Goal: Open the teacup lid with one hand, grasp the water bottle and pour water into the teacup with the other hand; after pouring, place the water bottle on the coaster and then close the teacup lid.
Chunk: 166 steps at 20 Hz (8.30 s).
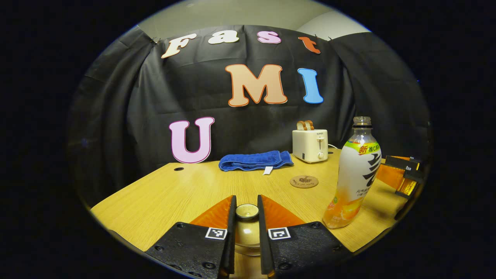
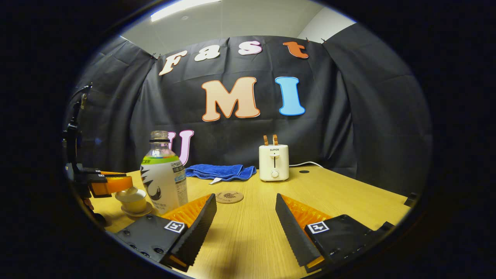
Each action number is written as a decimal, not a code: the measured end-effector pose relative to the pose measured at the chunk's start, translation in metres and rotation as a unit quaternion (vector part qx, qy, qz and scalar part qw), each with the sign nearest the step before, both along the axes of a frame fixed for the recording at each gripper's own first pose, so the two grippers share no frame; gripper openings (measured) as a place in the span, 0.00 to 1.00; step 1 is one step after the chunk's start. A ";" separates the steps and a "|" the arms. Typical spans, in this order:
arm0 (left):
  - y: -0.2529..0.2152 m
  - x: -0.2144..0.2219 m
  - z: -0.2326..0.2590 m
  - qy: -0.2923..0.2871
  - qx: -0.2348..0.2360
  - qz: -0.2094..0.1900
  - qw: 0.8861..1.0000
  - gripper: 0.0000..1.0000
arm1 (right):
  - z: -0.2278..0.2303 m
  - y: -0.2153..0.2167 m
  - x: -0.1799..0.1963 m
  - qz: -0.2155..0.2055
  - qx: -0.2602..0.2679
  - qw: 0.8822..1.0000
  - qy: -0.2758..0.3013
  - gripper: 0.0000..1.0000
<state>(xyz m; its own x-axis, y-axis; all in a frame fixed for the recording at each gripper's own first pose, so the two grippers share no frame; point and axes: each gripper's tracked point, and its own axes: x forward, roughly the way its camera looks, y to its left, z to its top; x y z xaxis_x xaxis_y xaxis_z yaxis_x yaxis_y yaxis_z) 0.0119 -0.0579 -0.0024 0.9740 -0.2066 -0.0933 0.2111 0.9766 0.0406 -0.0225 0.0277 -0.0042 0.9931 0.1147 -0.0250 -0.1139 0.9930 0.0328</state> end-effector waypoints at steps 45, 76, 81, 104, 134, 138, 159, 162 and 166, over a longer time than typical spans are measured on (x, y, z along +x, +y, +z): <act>0.086 -0.010 0.016 -0.024 -0.039 0.077 0.996 0.24 | 0.002 0.109 0.018 0.120 -0.258 0.958 -0.041 0.68; 0.135 -0.022 0.002 -0.019 -0.052 0.110 0.992 0.24 | -0.039 0.161 0.042 0.146 -0.677 0.698 -0.183 0.68; 0.136 -0.023 0.002 -0.016 -0.055 0.110 0.992 0.24 | -0.037 0.162 0.047 0.144 -0.699 0.673 -0.193 0.67; 0.135 -0.026 0.005 -0.015 -0.069 0.106 0.992 0.24 | -0.018 0.176 0.052 0.129 -0.794 0.532 -0.264 0.67; 0.122 -0.028 0.019 -0.019 -0.070 0.096 0.993 0.24 | -0.023 0.170 0.062 0.148 -0.762 0.585 -0.235 0.65; 0.113 -0.023 0.027 -0.024 -0.066 0.091 0.993 0.24 | -0.032 0.171 0.047 0.166 -0.706 0.655 -0.212 0.65; 0.088 -0.012 0.043 -0.035 -0.067 0.070 0.995 0.24 | -0.042 0.168 0.036 0.263 -0.328 0.907 0.005 0.65; 0.087 -0.012 0.041 -0.033 -0.067 0.069 0.995 0.24 | -0.035 0.163 0.040 0.255 -0.261 0.931 0.031 0.68; 0.081 -0.011 0.038 -0.028 -0.070 0.063 0.995 0.24 | -0.027 0.159 0.068 0.239 -0.189 0.951 0.055 0.71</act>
<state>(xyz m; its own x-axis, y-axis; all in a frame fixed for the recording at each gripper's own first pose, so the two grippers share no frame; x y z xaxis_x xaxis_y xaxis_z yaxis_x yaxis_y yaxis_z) 0.0007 0.0230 0.0360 0.9959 -0.0895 -0.0161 0.0877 0.9921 -0.0901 0.0455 0.1865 -0.0313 0.8187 0.5149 -0.2543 -0.5718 0.7715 -0.2790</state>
